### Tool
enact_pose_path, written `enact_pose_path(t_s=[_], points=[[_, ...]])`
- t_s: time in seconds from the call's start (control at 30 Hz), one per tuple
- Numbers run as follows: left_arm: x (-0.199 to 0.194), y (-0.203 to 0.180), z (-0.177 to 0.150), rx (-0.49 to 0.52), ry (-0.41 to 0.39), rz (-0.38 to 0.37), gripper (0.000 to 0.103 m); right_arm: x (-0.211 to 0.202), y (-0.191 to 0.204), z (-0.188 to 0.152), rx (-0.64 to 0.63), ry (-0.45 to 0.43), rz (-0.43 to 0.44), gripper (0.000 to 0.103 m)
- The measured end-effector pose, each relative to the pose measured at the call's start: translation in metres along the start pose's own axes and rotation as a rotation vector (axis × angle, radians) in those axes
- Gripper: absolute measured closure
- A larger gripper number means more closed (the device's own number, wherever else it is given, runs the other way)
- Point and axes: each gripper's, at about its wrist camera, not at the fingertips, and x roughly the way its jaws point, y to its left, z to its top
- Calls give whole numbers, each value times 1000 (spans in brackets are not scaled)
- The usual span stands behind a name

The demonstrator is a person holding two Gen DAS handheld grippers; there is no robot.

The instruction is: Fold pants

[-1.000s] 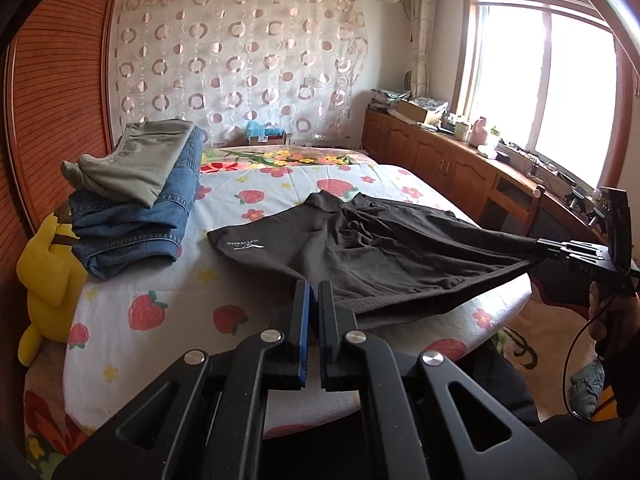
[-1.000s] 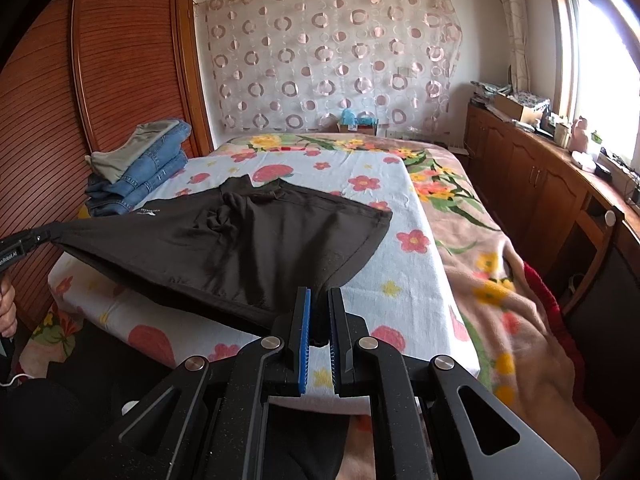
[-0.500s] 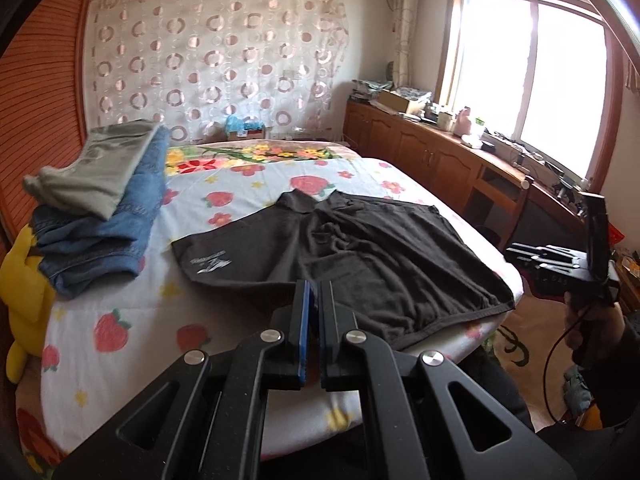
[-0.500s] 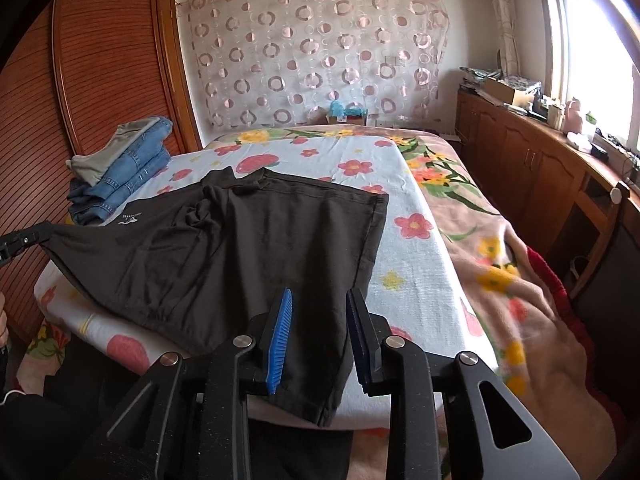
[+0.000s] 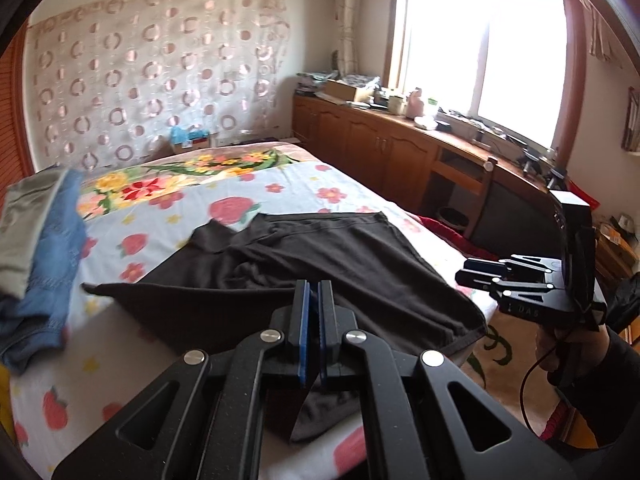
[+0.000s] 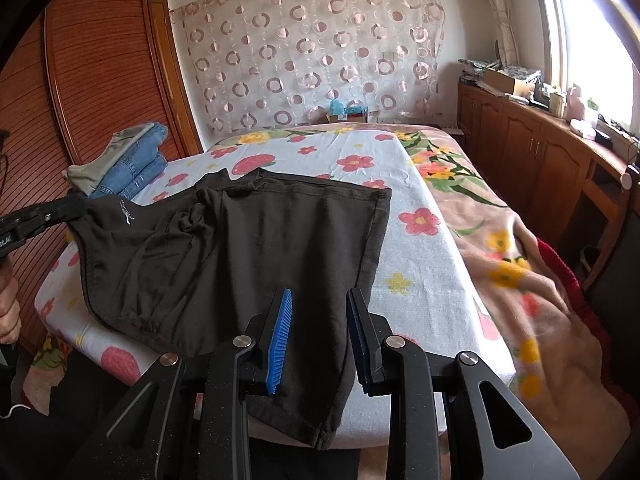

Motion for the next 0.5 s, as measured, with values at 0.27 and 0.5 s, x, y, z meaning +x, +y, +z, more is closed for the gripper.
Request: enact_pose_path(t_s=[0.27, 0.5], points=[[27, -11, 10, 29, 36, -30, 98, 7, -2, -2, 5, 9, 4, 74], [28, 1, 5, -18, 40, -16, 96, 11, -1, -3, 5, 27, 13, 74]])
